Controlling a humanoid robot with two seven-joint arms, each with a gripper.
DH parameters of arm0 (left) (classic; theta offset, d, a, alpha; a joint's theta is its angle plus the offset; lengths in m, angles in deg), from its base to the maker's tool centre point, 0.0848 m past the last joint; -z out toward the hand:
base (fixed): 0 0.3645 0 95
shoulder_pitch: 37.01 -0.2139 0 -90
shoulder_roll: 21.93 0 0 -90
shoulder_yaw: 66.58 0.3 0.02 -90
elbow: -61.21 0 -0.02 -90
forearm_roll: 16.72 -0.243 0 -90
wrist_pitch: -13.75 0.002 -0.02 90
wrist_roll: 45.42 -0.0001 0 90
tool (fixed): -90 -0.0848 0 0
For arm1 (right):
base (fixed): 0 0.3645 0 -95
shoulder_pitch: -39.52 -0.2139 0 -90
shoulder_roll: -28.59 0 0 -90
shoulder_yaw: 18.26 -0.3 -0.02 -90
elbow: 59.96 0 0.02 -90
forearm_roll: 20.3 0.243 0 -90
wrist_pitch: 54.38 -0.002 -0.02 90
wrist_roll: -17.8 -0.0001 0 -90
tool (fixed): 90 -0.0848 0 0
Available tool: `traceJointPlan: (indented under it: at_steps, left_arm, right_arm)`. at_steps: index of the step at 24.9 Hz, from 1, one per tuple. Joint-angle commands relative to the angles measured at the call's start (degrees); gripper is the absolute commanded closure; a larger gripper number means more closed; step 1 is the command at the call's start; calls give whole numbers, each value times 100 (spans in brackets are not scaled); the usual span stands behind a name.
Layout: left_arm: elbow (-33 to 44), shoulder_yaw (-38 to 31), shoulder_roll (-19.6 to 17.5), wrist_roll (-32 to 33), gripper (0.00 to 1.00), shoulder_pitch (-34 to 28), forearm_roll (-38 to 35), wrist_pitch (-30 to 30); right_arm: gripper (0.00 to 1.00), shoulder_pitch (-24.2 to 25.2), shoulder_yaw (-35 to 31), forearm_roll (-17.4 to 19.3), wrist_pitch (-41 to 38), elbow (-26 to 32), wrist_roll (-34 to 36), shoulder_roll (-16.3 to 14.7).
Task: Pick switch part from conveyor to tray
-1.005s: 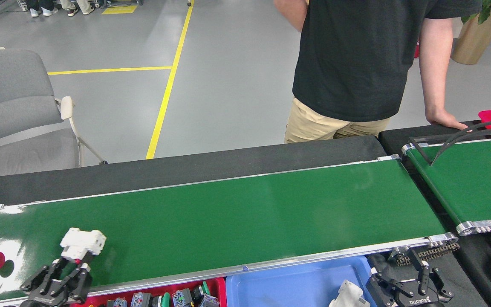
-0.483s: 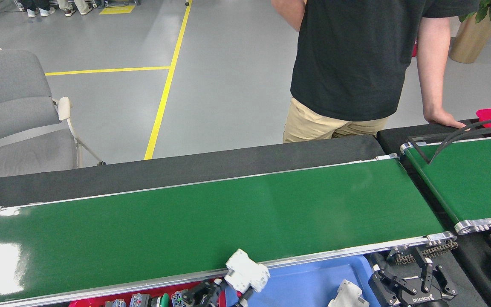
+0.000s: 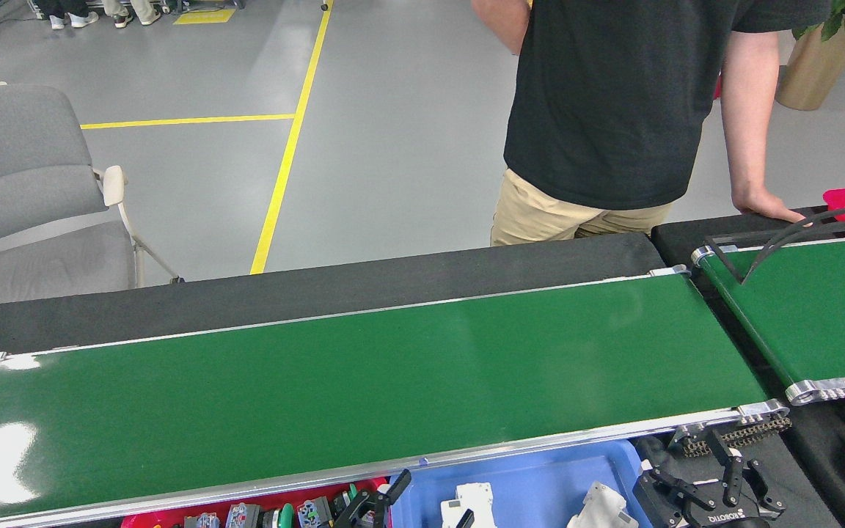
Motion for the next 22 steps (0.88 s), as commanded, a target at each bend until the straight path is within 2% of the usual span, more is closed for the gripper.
traceJointPlan:
  at_steps: [1, 5, 8, 10, 17, 22]
  left_arm:
    - [79, -723, 8, -296, 0, -32, 28, 47]
    - [70, -2577, -53, -323, 0, -216, 380, 11]
    - [-194, -3377, -229, -323, 0, -374, 485, -182]
    - [-369, -3500, -361, -323, 0, -471, 608, -393]
    - [-387, -3430, -422, -323, 0, -471, 863, -446]
    - [-238, -3421, -712, -323, 0, -480, 1197, -481]
  right_arm:
    - [1, 3, -17, 6, -25, 79, 5, 8]
    - [2, -50, 44, 6, -69, 97, 31, 51]
    - [2, -94, 132, 6, -139, 97, 31, 131]
    - [2, -85, 132, 6, -139, 97, 31, 174]
    - [2, -23, 132, 6, -139, 88, 31, 262]
    - [2, -6, 132, 6, -130, 97, 31, 368]
